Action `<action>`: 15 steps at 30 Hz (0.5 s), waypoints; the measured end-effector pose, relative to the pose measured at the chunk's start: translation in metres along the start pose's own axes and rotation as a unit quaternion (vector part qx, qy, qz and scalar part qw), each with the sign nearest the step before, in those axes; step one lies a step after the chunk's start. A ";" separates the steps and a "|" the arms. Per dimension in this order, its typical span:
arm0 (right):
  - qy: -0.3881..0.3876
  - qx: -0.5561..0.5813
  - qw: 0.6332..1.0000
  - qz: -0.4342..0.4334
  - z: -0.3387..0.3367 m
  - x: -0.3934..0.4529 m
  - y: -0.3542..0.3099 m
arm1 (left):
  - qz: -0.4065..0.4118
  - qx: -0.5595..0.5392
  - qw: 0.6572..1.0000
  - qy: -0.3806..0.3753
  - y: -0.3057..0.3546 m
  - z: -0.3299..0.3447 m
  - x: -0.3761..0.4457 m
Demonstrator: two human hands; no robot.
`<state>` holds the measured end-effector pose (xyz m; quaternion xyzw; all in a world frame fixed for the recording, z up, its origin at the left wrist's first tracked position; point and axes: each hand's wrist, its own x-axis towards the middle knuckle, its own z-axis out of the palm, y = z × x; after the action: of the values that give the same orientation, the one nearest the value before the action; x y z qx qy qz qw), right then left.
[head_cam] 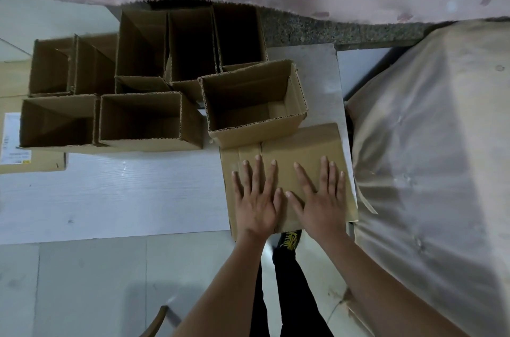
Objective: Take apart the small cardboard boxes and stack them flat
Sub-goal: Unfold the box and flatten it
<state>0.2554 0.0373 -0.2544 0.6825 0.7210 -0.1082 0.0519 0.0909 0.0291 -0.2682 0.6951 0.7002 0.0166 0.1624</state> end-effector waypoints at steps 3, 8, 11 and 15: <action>0.012 0.005 1.000 0.001 0.006 0.001 0.001 | 0.004 0.008 1.000 0.007 -0.001 0.007 0.000; -0.068 0.039 0.997 0.004 -0.007 0.005 -0.003 | -0.002 0.020 1.000 -0.017 -0.003 0.002 0.001; -0.107 0.101 0.985 0.088 -0.029 0.012 0.000 | -0.005 0.016 0.998 -0.057 0.004 -0.008 -0.002; -0.129 0.187 0.945 0.235 -0.061 0.034 -0.008 | -0.029 0.030 0.990 -0.136 0.011 -0.020 0.000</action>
<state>0.2495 0.0840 -0.2023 0.8104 0.4936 -0.3129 0.0403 0.0964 0.0331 -0.2464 0.6750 0.6914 -0.1035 0.2357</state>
